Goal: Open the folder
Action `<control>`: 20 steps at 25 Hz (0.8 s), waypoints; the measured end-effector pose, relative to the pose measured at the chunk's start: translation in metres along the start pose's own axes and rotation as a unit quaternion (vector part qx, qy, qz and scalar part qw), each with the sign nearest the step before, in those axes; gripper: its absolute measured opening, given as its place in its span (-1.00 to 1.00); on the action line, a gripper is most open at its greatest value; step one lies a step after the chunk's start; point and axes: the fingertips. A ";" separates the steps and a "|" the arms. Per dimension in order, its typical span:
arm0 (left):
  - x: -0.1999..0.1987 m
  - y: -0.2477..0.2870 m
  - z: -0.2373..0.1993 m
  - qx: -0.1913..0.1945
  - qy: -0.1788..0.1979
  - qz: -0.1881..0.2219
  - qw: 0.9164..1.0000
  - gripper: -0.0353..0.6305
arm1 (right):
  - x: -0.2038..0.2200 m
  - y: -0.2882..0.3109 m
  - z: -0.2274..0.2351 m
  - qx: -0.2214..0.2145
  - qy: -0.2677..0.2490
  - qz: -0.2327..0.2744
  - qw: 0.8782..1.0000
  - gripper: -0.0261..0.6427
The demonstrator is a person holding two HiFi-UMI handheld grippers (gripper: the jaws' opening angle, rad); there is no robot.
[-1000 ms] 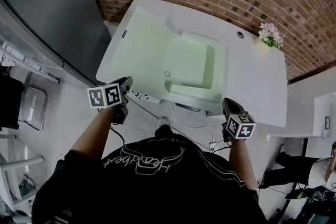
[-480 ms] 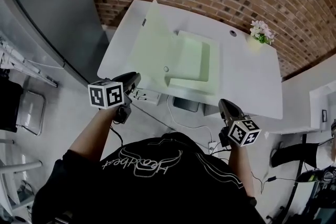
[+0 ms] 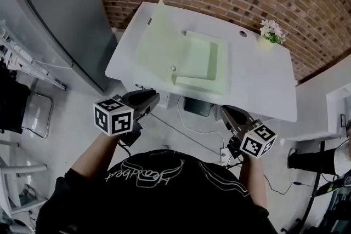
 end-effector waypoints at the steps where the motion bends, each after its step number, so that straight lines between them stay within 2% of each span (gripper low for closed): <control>1: 0.001 -0.002 0.016 0.007 0.008 0.002 1.000 -0.74 | -0.002 -0.003 -0.011 -0.016 0.007 0.004 1.000 -0.91; 6: 0.019 -0.009 0.083 0.020 0.042 -0.012 0.999 -0.75 | -0.009 -0.033 -0.063 -0.075 0.026 0.018 0.997 -0.91; 9: 0.024 -0.020 0.121 0.046 0.049 -0.002 0.998 -0.75 | -0.004 -0.053 -0.085 -0.078 0.009 0.008 0.997 -0.91; 12: 0.032 -0.029 0.152 0.053 0.064 0.003 0.996 -0.75 | 0.005 -0.072 -0.103 -0.082 -0.011 0.001 0.997 -0.91; 16: 0.050 -0.040 0.195 0.069 0.083 0.000 0.994 -0.76 | 0.006 -0.102 -0.127 -0.092 -0.003 0.024 0.995 -0.91; 18: 0.057 -0.046 0.215 0.073 0.096 0.003 0.993 -0.87 | 0.006 -0.116 -0.138 -0.088 -0.006 0.040 0.995 -0.91; 20: 0.064 -0.053 0.232 0.075 0.108 0.007 0.991 -0.87 | 0.007 -0.129 -0.148 -0.088 -0.007 0.052 0.995 -0.91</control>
Point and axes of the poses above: the fingertips, and each gripper's own axes: y forward along the fingers, z to its right, x out of its underside
